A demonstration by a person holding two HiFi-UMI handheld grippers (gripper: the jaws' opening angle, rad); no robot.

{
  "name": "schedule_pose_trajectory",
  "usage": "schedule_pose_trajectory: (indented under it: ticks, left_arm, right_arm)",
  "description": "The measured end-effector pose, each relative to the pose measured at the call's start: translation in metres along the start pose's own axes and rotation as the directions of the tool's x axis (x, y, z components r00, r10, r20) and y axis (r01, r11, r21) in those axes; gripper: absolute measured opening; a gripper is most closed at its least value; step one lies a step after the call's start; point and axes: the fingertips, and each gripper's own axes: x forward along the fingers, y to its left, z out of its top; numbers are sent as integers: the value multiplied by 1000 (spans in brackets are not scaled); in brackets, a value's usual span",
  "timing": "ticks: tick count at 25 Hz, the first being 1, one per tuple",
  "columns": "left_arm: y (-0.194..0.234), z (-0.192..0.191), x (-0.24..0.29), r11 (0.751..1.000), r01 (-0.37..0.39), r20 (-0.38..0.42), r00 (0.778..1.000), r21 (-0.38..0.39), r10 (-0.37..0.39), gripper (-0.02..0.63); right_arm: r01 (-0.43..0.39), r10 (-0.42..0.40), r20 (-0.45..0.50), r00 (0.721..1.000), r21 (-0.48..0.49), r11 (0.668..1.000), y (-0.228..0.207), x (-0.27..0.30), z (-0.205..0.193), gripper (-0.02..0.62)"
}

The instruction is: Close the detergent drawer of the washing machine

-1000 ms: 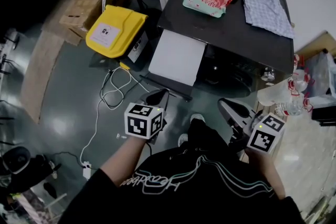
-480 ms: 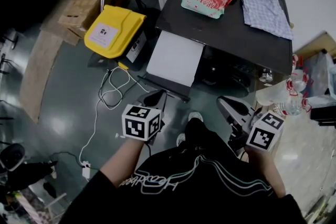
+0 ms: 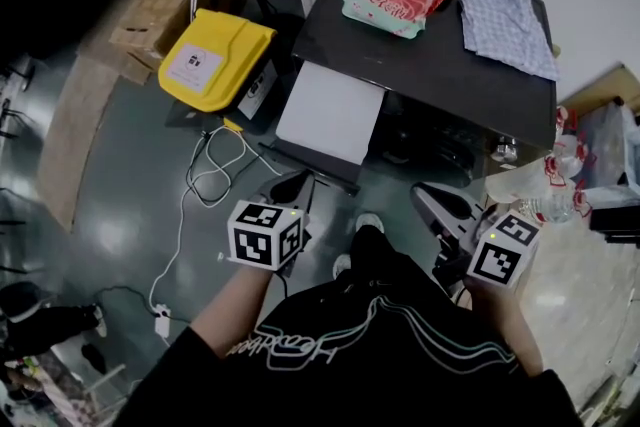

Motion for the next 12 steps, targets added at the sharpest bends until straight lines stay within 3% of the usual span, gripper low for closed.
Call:
schedule_pose_trajectory:
  ticks: [12]
  left_arm:
    - [6,16,18,999,-25,4,1000,-30,25,23]
  right_arm:
    - [13,-13,-14,1000,-3,1000,-25,-1,21,26]
